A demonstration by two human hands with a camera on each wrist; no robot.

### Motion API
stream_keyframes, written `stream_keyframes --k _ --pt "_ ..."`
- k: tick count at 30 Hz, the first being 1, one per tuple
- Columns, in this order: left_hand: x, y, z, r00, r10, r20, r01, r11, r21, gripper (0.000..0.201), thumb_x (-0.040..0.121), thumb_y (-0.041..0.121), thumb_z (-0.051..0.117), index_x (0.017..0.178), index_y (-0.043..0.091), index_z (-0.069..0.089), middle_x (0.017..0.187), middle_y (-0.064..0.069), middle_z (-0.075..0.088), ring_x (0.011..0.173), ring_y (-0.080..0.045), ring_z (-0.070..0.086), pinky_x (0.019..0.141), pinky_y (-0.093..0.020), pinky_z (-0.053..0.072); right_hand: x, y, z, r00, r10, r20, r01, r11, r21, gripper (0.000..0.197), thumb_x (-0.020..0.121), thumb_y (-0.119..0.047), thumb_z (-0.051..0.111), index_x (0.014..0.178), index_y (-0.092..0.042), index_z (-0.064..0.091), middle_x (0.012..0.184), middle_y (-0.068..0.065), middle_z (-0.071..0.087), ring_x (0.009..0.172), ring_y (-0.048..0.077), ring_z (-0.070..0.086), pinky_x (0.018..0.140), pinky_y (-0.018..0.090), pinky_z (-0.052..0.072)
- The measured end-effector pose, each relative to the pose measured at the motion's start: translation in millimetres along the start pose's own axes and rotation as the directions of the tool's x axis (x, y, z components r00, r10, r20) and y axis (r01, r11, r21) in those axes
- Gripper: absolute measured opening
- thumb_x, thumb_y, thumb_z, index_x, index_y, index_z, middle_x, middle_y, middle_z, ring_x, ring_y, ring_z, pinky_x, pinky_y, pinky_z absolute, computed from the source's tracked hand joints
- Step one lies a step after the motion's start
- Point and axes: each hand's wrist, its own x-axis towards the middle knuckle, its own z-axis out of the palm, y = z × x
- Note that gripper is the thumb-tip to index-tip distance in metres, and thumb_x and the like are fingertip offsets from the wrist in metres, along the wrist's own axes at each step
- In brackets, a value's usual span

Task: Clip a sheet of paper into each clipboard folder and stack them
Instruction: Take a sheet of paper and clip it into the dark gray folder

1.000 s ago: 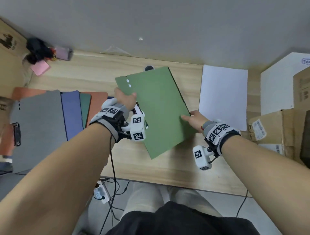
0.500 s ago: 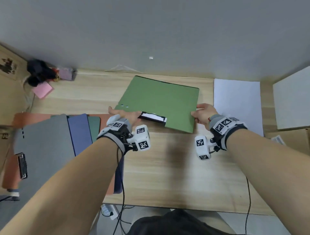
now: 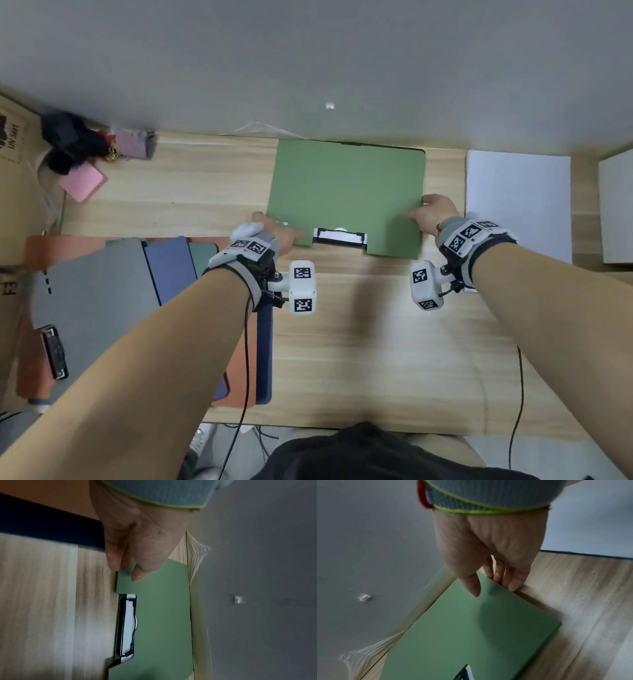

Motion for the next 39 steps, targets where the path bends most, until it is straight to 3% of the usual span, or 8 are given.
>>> stream_keyframes --k 4,8,13,19,31,34,37,39 --pt "5.1 4.3 0.0 0.998 0.03 0.05 -0.033 0.997 0.063 0.032 0.076 0.019 0.08 0.092 0.006 0.055 0.106 -0.019 0.07 0.092 -0.034 0.072 0.087 -0.044 0.059 6.2 -1.4 -1.2 1.0 -0.026 -0.002 0.026 0.999 -0.045 0.047 0.087 -0.015 0.066 0.132 -0.005 0.056 0.128 0.009 0.062 0.115 0.03 0.059 0.093 0.029 0.045" --pt "3.7 6.0 -0.7 0.999 0.017 0.033 -0.02 0.996 0.09 0.034 0.08 0.018 0.077 0.077 0.009 0.045 0.106 -0.019 0.069 0.093 -0.033 0.072 0.09 -0.044 0.058 10.0 -1.0 1.6 1.0 -0.006 0.003 0.006 0.997 -0.078 0.056 0.084 -0.023 0.069 0.135 -0.006 0.053 0.134 0.012 0.056 0.117 0.031 0.057 0.098 0.032 0.047" --pt "5.1 3.1 -4.1 0.998 0.003 0.069 -0.01 0.994 0.109 0.042 0.078 0.028 0.081 0.104 -0.002 0.064 0.107 -0.017 0.072 0.099 -0.032 0.072 0.092 -0.043 0.058 12.4 -2.7 1.1 1.0 -0.01 0.011 0.013 0.977 -0.213 0.066 0.084 -0.034 0.066 0.142 -0.01 0.044 0.14 0.014 0.043 0.119 0.036 0.052 0.102 0.041 0.046" --pt "-0.1 1.0 -2.2 0.996 0.004 0.093 -0.016 0.992 0.125 0.044 0.078 0.033 0.08 0.104 0.001 0.066 0.1 -0.016 0.074 0.096 -0.031 0.073 0.091 -0.044 0.058 11.6 0.9 2.4 1.0 -0.017 0.014 0.019 0.973 -0.231 0.063 0.082 -0.035 0.067 0.136 -0.008 0.047 0.135 0.014 0.046 0.114 0.037 0.055 0.098 0.043 0.049" --pt "-5.8 11.8 -12.7 0.997 0.034 0.066 -0.042 0.991 0.128 0.053 0.073 0.041 0.081 0.103 0.001 0.064 0.091 -0.013 0.074 0.087 -0.029 0.073 0.086 -0.043 0.06 -5.8 -6.2 -8.7 1.0 -0.027 -0.013 0.025 0.989 -0.148 0.07 0.089 -0.028 0.063 0.15 -0.016 0.032 0.149 0.012 0.036 0.132 0.035 0.044 0.104 0.037 0.038" --pt "-17.0 25.5 -16.5 0.991 0.116 0.07 -0.124 0.984 0.127 0.04 0.082 0.032 0.078 0.102 0.009 0.053 0.087 -0.014 0.069 0.074 -0.028 0.065 0.079 -0.034 0.055 -16.5 -10.1 -16.4 1.0 -0.031 0.004 0.031 0.999 -0.027 0.051 0.088 -0.022 0.064 0.136 -0.012 0.051 0.126 0.013 0.057 0.116 0.032 0.058 0.101 0.038 0.046" --pt "-37.7 41.0 -22.5 0.976 0.198 0.09 -0.209 0.969 0.131 0.027 0.086 0.033 0.074 0.093 0.01 0.063 0.091 -0.013 0.069 0.073 -0.026 0.059 0.075 -0.037 0.053 -36.0 -14.9 -28.8 0.998 -0.043 0.053 0.036 0.992 0.125 0.017 0.091 -0.011 0.059 0.108 -0.009 0.063 0.095 0.012 0.061 0.076 0.023 0.062 0.076 0.035 0.056" --pt "-47.8 47.8 -24.9 0.966 0.245 0.085 -0.256 0.951 0.174 0.036 0.089 0.037 0.071 0.104 0.004 0.068 0.098 -0.013 0.071 0.077 -0.026 0.062 0.077 -0.038 0.054 -46.2 -18.7 -34.2 0.996 -0.062 0.064 0.052 0.988 0.147 0.008 0.092 -0.008 0.056 0.097 -0.009 0.063 0.089 0.01 0.061 0.065 0.02 0.059 0.062 0.029 0.053"
